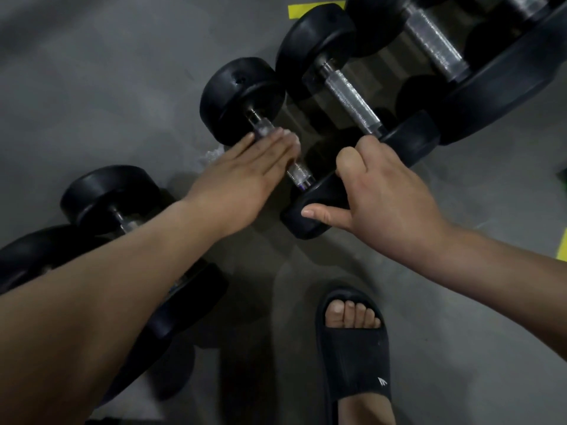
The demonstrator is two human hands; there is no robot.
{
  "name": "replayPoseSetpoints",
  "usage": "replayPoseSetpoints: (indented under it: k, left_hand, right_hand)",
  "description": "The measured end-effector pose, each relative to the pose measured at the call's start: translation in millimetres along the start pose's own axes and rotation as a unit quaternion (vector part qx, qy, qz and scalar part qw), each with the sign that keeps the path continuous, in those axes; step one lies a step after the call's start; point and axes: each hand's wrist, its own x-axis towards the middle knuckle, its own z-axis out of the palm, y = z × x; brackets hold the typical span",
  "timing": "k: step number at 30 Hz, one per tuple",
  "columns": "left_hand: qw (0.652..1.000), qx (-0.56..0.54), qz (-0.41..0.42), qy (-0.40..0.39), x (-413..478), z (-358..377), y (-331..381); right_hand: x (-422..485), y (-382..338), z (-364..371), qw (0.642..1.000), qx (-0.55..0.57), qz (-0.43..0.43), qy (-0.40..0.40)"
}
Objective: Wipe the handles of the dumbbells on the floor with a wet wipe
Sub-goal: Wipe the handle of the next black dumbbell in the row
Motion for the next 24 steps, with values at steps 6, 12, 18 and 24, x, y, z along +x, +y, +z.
replayPoseSetpoints:
  k: [6, 12, 18, 24]
  left_hand:
    - [0.992, -0.115, 0.028, 0.043, 8, 10, 5]
    - [0.969, -0.183, -0.018, 0.163, 31, -1, -14]
    - [0.925, -0.237, -0.162, 0.25, 17, 0, -6]
    - [0.851, -0.282, -0.277, 0.345, -12, -3, -11]
  right_hand:
    - [0, -1, -3, 1.0, -0.01, -0.013, -0.001]
    - [28, 0, -11, 0.998, 0.056, 0.016, -0.014]
    - [73, -8, -4, 0.992, 0.112, 0.028, -0.048]
    - [101, -28, 4, 0.985, 0.101, 0.043, -0.132]
